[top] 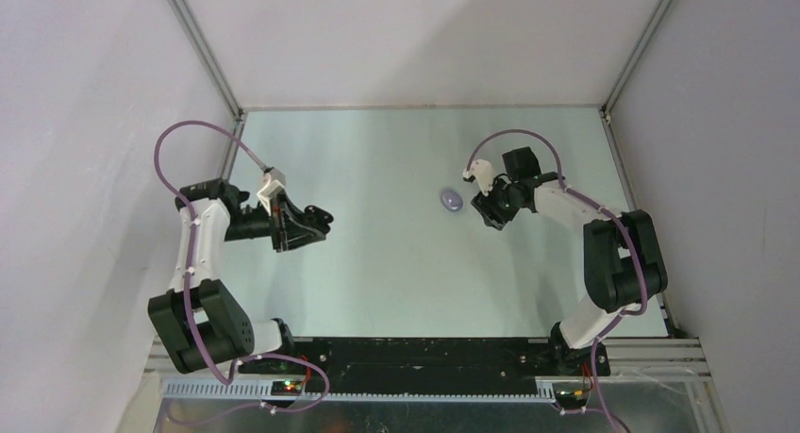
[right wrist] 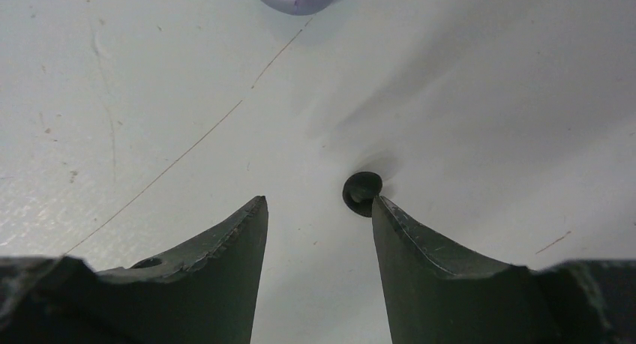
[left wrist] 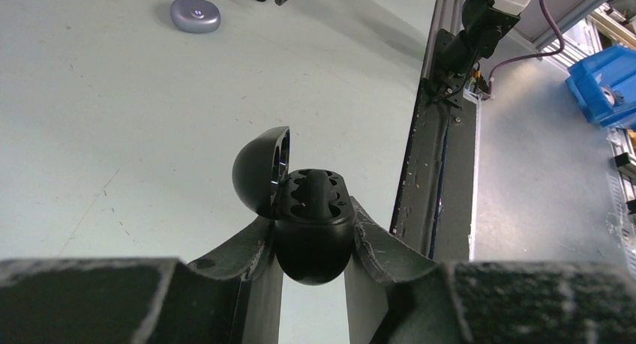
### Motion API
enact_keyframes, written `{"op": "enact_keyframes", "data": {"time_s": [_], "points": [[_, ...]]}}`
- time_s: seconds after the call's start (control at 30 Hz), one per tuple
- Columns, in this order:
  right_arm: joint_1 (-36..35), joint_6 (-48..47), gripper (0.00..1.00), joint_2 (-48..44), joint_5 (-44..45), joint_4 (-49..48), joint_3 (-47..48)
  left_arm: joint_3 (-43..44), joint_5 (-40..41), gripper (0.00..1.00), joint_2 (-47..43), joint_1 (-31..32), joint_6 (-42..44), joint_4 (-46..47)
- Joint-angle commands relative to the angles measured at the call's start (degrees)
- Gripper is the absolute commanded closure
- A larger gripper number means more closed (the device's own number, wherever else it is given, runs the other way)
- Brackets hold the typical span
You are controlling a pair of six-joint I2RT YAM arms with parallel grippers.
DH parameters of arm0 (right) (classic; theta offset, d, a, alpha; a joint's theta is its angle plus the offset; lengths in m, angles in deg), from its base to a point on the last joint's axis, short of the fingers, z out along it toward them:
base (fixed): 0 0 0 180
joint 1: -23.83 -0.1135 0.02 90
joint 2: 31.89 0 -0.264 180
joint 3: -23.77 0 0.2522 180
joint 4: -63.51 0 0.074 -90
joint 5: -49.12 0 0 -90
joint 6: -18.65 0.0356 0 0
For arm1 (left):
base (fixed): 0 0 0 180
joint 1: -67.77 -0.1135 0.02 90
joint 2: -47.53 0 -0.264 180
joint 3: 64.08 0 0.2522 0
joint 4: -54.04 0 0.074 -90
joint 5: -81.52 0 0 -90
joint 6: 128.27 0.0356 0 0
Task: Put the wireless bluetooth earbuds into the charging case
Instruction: Pick up the earbud from the center of the board.
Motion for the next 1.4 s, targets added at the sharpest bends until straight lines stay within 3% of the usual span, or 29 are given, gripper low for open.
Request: {"op": "enact_keyframes", "data": {"time_s": [0.0,0.13,0.2,0.37,0.47,0.67,1.07,1.37], "points": [[-0.07,-1.42,0.43,0.56,2.61,-3.06,-0.47,3.60,0.13,0.87,-0.27,-0.52,-1.03,-2.38],[0.83,-1.67,0.43,0.21,2.11,-2.79,-0.67,4.49,2.80,0.87,-2.12,-0.45,-5.20,1.26],[1.17,-1.84,0.43,0.01,1.80,-2.69,-0.64,3.30,5.46,0.87,-4.82,-0.37,-14.36,9.84],[1.52,-1.68,0.43,-0.34,1.30,-2.28,-0.67,-8.43,14.98,0.86,-17.14,1.19,-48.80,48.48],[1.45,-1.85,0.42,-0.43,0.94,-1.97,-0.64,-12.42,17.29,0.86,-22.30,2.22,-58.62,59.74],[1.42,-4.13,0.42,-1.83,0.62,-1.32,-0.90,-14.04,14.26,0.86,-20.27,3.76,-75.47,73.48],[0.74,-13.04,0.40,-8.00,1.80,-8.56,-8.65,-16.73,12.29,0.85,-19.00,7.04,-78.98,76.65],[-2.30,-13.67,0.41,-5.65,4.08,-9.41,-9.60,-16.86,12.55,0.85,-18.12,7.06,-76.43,74.61]]}}
